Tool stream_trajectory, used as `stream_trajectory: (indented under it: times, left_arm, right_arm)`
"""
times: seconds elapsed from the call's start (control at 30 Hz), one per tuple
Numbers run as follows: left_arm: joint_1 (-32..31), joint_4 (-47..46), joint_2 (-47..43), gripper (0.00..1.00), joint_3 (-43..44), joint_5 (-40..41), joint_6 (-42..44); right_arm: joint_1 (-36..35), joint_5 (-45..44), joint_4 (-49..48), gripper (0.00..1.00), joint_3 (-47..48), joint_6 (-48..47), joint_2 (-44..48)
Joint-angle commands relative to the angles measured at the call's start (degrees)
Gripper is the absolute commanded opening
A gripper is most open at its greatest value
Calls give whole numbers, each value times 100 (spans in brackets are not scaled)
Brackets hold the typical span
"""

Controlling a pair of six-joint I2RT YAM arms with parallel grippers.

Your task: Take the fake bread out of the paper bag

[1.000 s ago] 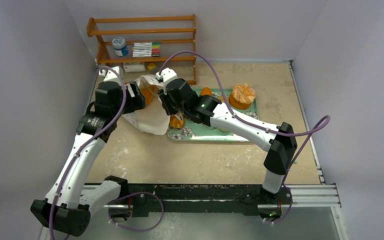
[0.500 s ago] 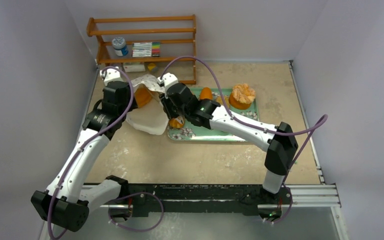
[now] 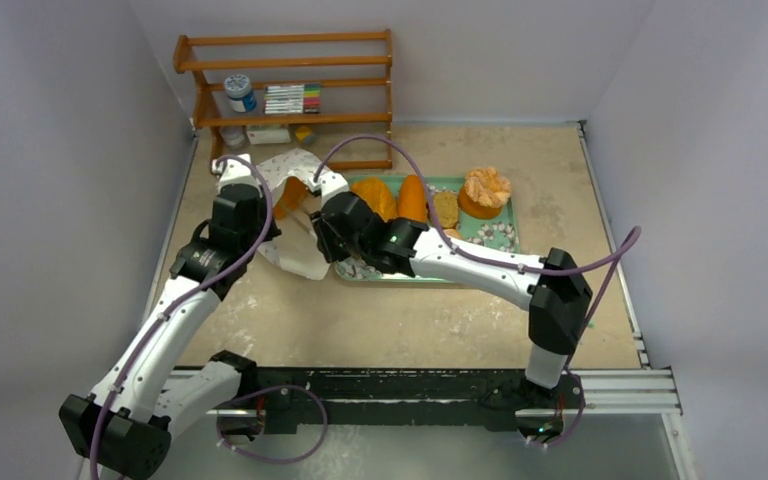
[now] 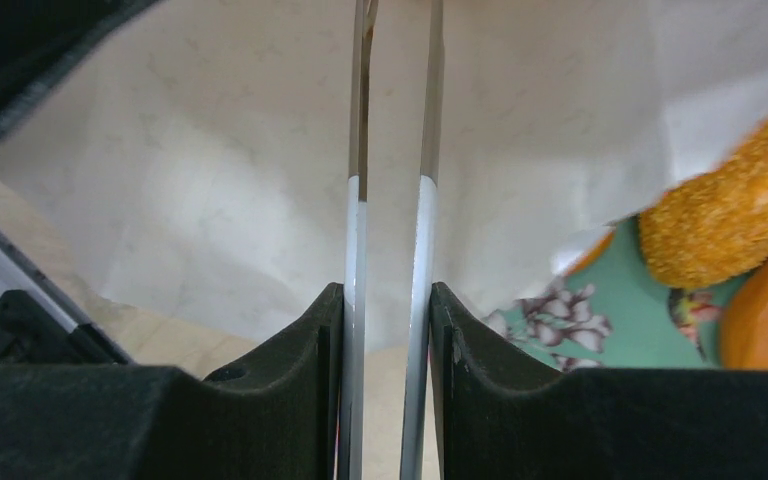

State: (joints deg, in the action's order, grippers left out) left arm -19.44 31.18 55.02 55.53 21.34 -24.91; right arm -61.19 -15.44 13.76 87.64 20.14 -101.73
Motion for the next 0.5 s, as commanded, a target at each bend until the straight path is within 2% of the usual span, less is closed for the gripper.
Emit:
stream_trajectory:
  times: [0.0, 0.47]
  left_arm:
    - [-157, -364, -222, 22, -319, -372, -179]
    - [-462, -361, -606, 21, -713, -376, -500]
  right_arm:
    - [-215, -120, -317, 31, -31, 640, -115]
    - [-251, -265, -369, 39, -227, 1475, -751]
